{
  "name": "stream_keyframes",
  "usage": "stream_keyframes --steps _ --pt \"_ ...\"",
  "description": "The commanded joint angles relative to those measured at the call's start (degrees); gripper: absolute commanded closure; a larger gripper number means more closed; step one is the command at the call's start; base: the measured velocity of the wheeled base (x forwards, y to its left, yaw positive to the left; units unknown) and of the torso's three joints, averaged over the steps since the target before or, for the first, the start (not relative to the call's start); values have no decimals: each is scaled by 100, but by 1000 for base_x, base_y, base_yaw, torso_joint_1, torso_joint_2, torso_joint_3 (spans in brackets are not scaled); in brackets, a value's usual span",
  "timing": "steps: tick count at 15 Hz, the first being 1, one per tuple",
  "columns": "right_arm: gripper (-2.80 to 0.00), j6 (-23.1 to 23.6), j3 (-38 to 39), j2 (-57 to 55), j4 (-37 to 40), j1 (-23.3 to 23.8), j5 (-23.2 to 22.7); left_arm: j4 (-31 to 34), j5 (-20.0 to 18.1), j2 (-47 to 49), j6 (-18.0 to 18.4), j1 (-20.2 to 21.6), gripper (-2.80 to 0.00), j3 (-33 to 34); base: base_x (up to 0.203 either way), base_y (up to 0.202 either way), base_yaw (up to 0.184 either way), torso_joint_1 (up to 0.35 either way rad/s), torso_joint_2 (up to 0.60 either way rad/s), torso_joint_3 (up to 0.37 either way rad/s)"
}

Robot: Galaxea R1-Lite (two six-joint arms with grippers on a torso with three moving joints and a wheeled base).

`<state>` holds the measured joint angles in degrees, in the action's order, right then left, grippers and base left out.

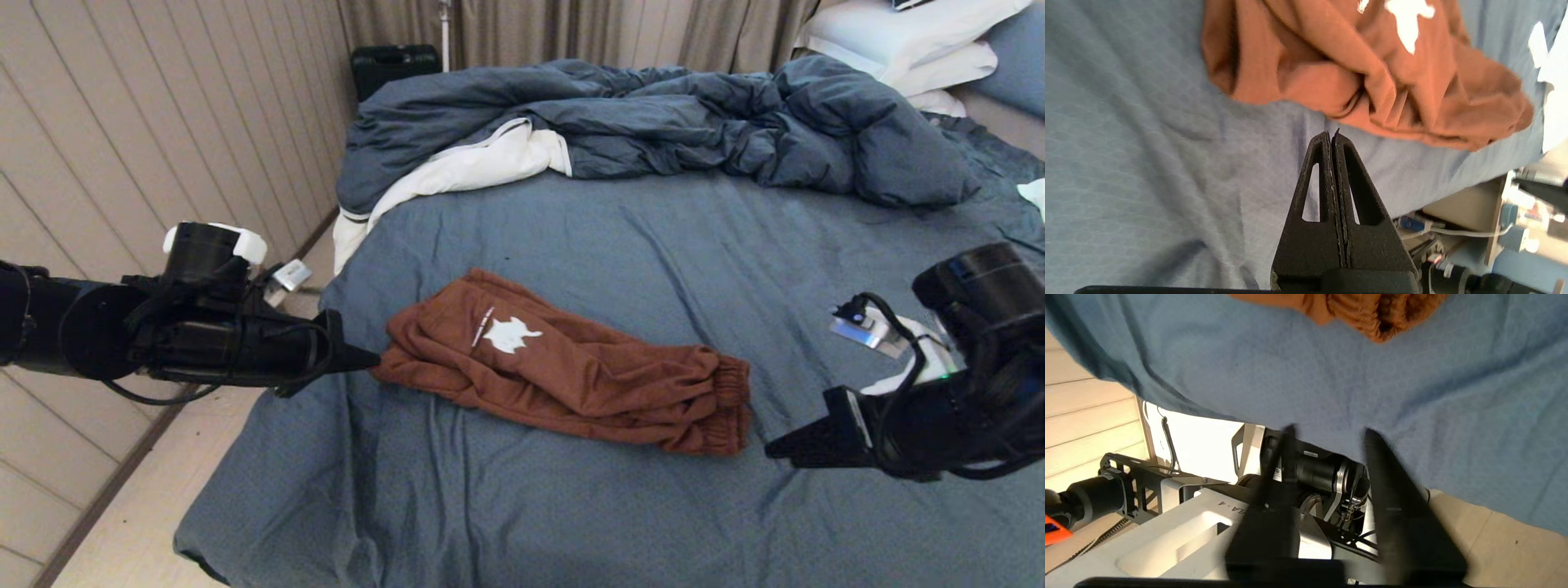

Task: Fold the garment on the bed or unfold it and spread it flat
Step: Fold the brown shorts

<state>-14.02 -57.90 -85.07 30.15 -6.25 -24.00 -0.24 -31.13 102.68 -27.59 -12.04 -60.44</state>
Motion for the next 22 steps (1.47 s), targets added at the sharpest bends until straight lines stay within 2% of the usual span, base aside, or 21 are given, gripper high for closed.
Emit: stream_keyframes --steps 1,4,8,11,17,22 --pt "-280 -2 -102 -122 17 -224 -24 -2 -12 95 -25 -70 0 27 0 0 0 0 0 0" --pt "-280 -10 -352 -123 12 -1026 -23 -2 -15 34 -36 -79 0 41 0 0 0 0 0 0" --pt "-280 -26 -943 -895 22 -1572 77 -2 -24 16 -54 -105 0 76 0 0 0 0 0 0" --pt "-280 7 -1328 -1520 11 -1698 365 -2 -24 19 -45 -123 0 80 0 0 0 0 0 0" --pt "-280 -33 -2532 -2687 14 -1721 405 -37 -15 60 -27 -132 0 85 0 0 0 0 0 0" --pt "-280 -57 -2841 -2998 17 -1643 679 -169 -15 103 -27 -140 0 155 0 0 0 0 0 0"
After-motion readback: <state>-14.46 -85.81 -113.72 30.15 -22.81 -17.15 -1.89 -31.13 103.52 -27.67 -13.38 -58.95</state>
